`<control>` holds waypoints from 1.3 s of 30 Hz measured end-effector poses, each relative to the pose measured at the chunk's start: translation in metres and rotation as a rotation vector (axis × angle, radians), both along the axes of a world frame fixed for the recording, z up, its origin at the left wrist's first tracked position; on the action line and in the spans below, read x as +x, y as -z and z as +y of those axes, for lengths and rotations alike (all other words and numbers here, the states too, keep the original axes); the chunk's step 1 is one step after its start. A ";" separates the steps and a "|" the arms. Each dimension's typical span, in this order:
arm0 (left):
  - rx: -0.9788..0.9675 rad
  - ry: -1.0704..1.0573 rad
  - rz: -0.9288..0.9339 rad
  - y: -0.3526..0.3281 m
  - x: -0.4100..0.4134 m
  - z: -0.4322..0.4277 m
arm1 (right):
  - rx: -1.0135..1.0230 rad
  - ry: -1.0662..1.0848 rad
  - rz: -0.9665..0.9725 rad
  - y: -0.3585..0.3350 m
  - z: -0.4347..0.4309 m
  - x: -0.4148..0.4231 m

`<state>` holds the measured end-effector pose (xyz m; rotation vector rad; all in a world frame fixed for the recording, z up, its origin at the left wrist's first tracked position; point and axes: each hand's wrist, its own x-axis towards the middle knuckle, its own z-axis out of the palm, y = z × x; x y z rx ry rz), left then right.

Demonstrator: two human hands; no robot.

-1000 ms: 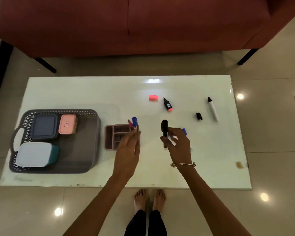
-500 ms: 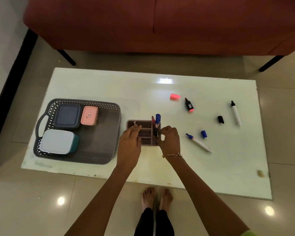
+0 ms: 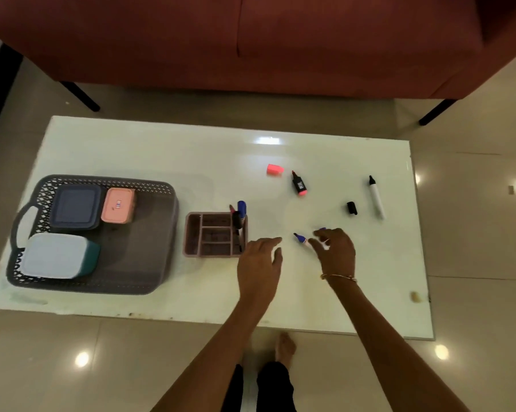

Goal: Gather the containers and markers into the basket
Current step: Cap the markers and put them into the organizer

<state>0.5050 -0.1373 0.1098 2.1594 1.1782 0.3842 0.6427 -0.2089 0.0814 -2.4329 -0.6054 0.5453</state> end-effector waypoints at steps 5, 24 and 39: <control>-0.322 -0.221 0.213 0.036 0.065 -0.036 | -0.026 0.106 0.077 0.033 -0.015 0.053; -0.521 -0.260 0.070 0.070 0.099 -0.025 | 0.394 0.481 0.636 0.043 -0.001 0.074; -0.702 -0.170 -0.216 0.013 0.065 -0.007 | 0.604 0.329 0.780 -0.006 0.020 0.055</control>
